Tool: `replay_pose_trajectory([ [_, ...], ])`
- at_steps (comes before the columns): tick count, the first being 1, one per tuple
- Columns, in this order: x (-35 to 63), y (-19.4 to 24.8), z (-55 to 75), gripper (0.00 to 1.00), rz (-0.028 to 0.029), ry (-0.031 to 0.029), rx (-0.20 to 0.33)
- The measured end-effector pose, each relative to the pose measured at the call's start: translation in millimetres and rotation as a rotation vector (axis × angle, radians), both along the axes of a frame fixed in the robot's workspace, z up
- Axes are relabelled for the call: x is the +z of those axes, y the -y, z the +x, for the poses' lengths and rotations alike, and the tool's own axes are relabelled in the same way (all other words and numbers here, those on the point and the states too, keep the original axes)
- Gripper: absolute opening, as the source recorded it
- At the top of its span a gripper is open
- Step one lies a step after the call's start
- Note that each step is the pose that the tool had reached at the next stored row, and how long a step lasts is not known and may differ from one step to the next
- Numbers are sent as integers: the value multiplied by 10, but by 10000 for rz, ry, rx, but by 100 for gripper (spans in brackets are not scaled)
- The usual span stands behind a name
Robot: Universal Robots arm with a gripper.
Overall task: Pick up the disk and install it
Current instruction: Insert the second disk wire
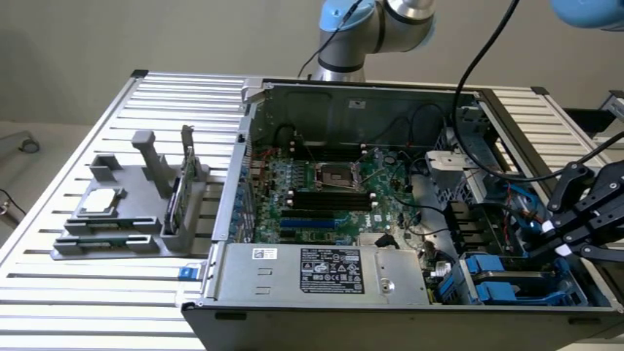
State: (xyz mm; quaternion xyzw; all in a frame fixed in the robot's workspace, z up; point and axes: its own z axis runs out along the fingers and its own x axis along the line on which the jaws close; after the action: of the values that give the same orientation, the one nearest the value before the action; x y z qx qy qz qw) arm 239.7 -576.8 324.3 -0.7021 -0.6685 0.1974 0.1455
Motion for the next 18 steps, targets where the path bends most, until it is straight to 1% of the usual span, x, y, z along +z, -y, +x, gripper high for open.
replay_pose_trajectory([
  [7,0,-16,0,16,60,0,208],
  [12,0,-17,1,16,185,1,246],
  [13,-1,-17,0,16,202,0,255],
  [15,-1,-17,0,16,219,1,274],
  [18,2,-16,0,16,222,1,282],
])
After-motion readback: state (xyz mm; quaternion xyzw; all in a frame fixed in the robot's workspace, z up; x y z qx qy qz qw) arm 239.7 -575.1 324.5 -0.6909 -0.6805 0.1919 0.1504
